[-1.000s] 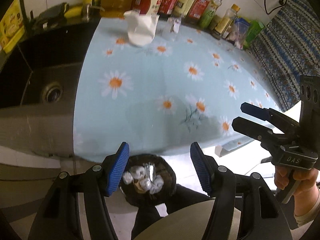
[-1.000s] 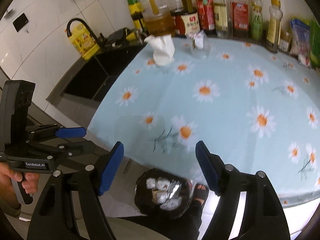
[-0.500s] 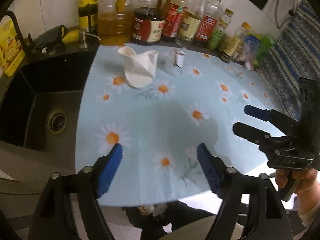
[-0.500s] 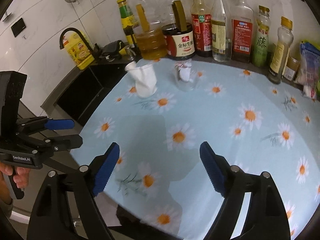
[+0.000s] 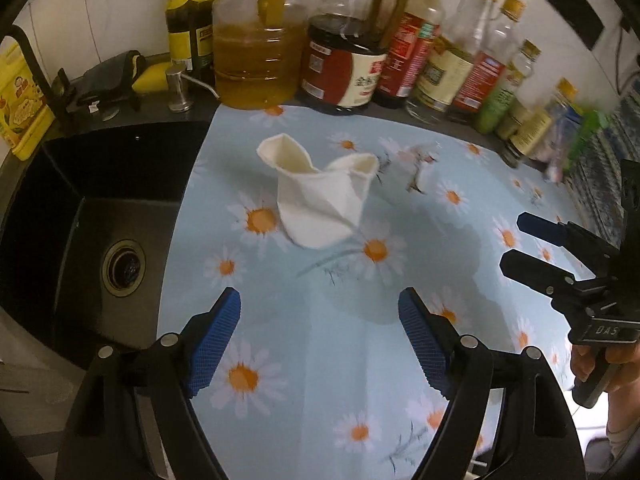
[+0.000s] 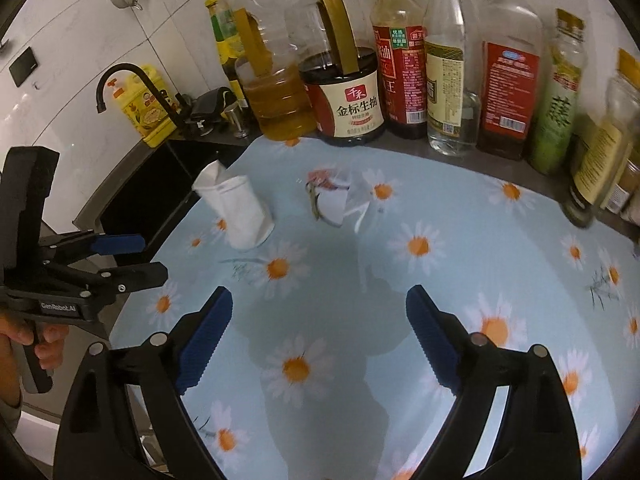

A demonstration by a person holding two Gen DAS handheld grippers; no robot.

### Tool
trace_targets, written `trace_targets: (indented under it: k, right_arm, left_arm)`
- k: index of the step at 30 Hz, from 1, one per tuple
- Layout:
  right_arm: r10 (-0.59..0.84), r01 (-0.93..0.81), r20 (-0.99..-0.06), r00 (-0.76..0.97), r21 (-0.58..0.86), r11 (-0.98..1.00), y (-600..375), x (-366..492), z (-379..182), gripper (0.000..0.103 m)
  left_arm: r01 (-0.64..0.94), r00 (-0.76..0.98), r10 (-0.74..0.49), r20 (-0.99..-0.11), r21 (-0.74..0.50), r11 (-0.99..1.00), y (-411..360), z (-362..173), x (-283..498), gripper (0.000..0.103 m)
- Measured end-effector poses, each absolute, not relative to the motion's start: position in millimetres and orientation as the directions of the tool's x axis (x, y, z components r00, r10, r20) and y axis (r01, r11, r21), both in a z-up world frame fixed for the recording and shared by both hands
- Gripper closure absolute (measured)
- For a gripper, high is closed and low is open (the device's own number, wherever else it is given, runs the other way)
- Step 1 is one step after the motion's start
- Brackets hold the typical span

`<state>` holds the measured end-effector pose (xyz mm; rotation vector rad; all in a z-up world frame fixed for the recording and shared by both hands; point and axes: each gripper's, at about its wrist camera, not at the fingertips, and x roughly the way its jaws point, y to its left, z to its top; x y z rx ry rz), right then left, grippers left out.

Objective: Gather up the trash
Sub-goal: 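Grasp the white paper cup with the left gripper while the right grasps the clear plastic cup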

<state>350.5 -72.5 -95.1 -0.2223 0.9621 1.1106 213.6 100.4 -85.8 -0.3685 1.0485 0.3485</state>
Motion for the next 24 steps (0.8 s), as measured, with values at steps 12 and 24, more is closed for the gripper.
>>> trace_targets:
  k: [12, 24]
  right_arm:
    - [0.648, -0.867, -0.761, 0.037, 0.298, 0.399, -26, 395, -116, 0.015]
    - [0.638, -0.888, -0.77, -0.012, 0.301, 0.347, 3, 415, -135, 0.015]
  left_arm:
    - [-0.473, 0.46, 0.106, -0.882, -0.142, 0.87, 118, -98, 255, 0.024]
    - [-0.489, 0.444, 0.133, -0.886, -0.115, 0.865, 126, -112, 284, 0.024]
